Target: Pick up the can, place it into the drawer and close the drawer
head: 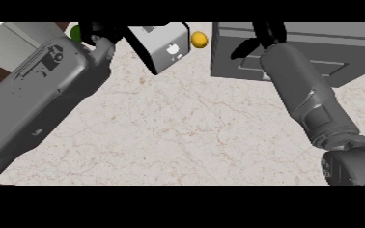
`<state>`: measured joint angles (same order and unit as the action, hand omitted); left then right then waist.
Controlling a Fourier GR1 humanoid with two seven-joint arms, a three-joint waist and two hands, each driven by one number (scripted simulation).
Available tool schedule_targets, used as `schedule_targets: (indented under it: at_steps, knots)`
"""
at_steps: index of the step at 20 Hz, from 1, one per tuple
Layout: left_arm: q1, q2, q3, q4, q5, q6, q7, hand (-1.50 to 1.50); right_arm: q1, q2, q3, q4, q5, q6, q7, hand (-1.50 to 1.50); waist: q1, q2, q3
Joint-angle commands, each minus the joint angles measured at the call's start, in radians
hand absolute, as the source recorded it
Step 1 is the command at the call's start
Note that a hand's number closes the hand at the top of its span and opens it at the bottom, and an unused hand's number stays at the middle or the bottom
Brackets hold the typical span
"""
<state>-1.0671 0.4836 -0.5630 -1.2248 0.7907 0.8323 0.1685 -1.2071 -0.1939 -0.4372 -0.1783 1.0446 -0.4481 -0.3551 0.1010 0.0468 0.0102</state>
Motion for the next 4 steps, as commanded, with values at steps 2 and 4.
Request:
schedule_targets:
  at_steps: [2, 4]
  knots:
    - [-0.002, -0.020, -0.014, -0.018, -0.024, 0.045, 0.006, -1.50, -0.063, 0.001, -0.151, -0.027, -0.168, 0.088, -0.058, -1.50, -0.004, -0.013, -0.005]
    - [0.022, 0.016, 0.009, -0.034, -0.014, 0.010, 0.010, -1.50, -0.048, -0.006, -0.161, -0.024, -0.177, 0.076, -0.077, -1.50, 0.006, -0.009, -0.007]
